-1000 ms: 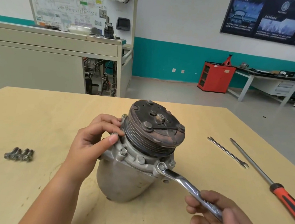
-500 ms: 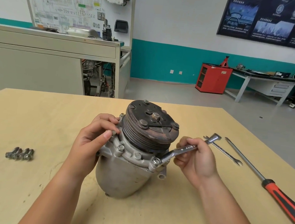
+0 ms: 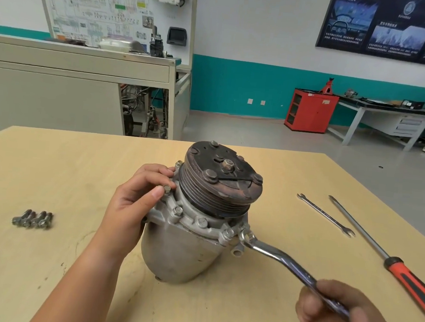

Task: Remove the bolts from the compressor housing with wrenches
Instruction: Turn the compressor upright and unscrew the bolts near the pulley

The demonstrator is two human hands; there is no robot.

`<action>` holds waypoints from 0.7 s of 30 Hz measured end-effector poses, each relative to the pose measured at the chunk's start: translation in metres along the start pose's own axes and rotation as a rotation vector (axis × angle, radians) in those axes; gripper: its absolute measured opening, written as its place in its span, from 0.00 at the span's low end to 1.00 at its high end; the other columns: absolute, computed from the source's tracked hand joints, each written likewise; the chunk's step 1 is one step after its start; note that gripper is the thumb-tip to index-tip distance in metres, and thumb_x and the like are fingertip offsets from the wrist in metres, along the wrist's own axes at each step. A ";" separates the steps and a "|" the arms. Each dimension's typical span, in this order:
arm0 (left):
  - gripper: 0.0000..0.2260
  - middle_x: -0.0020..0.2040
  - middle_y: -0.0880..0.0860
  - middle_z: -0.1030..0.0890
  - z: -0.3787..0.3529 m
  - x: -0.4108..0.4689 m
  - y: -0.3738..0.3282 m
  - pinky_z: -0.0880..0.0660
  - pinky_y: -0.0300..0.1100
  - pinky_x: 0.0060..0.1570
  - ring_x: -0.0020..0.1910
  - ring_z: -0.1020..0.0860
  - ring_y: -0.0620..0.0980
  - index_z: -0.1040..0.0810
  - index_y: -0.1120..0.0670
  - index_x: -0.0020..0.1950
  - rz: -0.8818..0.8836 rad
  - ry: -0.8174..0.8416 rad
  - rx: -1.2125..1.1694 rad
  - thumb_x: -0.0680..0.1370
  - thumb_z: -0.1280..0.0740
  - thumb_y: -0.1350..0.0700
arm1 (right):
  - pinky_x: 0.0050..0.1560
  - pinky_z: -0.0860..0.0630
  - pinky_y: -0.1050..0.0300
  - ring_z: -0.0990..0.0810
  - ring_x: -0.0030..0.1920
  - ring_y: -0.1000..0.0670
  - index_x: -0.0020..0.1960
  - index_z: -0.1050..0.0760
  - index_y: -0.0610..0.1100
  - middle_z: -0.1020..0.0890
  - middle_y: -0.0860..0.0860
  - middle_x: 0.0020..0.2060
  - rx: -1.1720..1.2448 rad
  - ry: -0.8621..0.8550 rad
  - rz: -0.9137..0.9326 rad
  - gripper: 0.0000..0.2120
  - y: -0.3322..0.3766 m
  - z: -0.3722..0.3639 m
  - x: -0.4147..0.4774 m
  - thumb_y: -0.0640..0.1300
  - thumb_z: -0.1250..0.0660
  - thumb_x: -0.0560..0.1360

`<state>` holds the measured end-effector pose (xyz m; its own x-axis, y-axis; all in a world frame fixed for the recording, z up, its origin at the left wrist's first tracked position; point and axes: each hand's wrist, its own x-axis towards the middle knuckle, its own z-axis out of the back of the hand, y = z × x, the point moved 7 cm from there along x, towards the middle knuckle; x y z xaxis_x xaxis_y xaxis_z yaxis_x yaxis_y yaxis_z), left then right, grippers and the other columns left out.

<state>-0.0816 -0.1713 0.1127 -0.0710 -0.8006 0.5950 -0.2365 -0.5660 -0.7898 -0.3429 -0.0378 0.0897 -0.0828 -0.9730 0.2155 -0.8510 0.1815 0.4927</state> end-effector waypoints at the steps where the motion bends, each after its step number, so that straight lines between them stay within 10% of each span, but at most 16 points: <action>1: 0.11 0.48 0.44 0.21 -0.001 0.000 -0.001 0.29 0.43 0.60 0.57 0.25 0.48 0.16 0.46 0.42 -0.012 0.004 0.007 0.72 0.36 0.59 | 0.62 0.39 0.37 0.31 0.55 0.26 0.59 0.41 0.14 0.32 0.18 0.52 -0.197 -0.111 0.150 0.21 0.011 0.006 -0.001 0.35 0.55 0.83; 3: 0.07 0.48 0.45 0.20 -0.001 0.000 -0.002 0.28 0.43 0.59 0.56 0.24 0.48 0.17 0.45 0.44 -0.019 0.006 -0.008 0.69 0.33 0.54 | 0.44 0.22 0.60 0.17 0.43 0.47 0.53 0.18 0.40 0.16 0.41 0.41 -0.547 0.049 0.378 0.24 0.001 -0.001 -0.001 0.60 0.35 0.73; 5: 0.07 0.48 0.45 0.19 0.001 0.000 -0.001 0.27 0.43 0.57 0.56 0.24 0.48 0.19 0.45 0.42 -0.006 -0.008 -0.031 0.66 0.31 0.53 | 0.29 0.24 0.67 0.19 0.29 0.56 0.40 0.15 0.57 0.17 0.51 0.29 -0.689 0.130 0.254 0.24 -0.017 -0.017 0.005 0.72 0.28 0.53; 11: 0.03 0.48 0.45 0.20 0.000 0.000 -0.004 0.30 0.50 0.60 0.55 0.25 0.49 0.19 0.46 0.40 -0.026 0.005 0.004 0.68 0.32 0.53 | 0.34 0.23 0.66 0.18 0.33 0.57 0.42 0.18 0.65 0.16 0.55 0.31 -0.858 0.205 0.092 0.23 -0.030 -0.021 0.008 0.76 0.31 0.53; 15: 0.05 0.48 0.45 0.20 -0.001 0.001 -0.006 0.30 0.46 0.60 0.55 0.25 0.48 0.19 0.45 0.40 -0.044 0.012 0.029 0.69 0.33 0.53 | 0.32 0.22 0.61 0.17 0.33 0.49 0.44 0.16 0.54 0.15 0.47 0.33 -0.950 0.125 0.215 0.26 -0.027 -0.023 0.005 0.73 0.35 0.63; 21: 0.05 0.48 0.46 0.21 -0.001 0.001 -0.007 0.29 0.44 0.60 0.56 0.24 0.49 0.18 0.46 0.42 -0.057 0.031 0.038 0.71 0.34 0.53 | 0.17 0.32 0.61 0.30 0.17 0.44 0.26 0.22 0.33 0.28 0.36 0.19 -0.443 -0.147 -0.268 0.33 -0.072 0.007 0.026 0.63 0.20 0.41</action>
<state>-0.0805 -0.1678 0.1194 -0.0887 -0.7606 0.6431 -0.2038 -0.6182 -0.7592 -0.2873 -0.0773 0.0544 0.0084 -0.9974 -0.0715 -0.5545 -0.0642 0.8297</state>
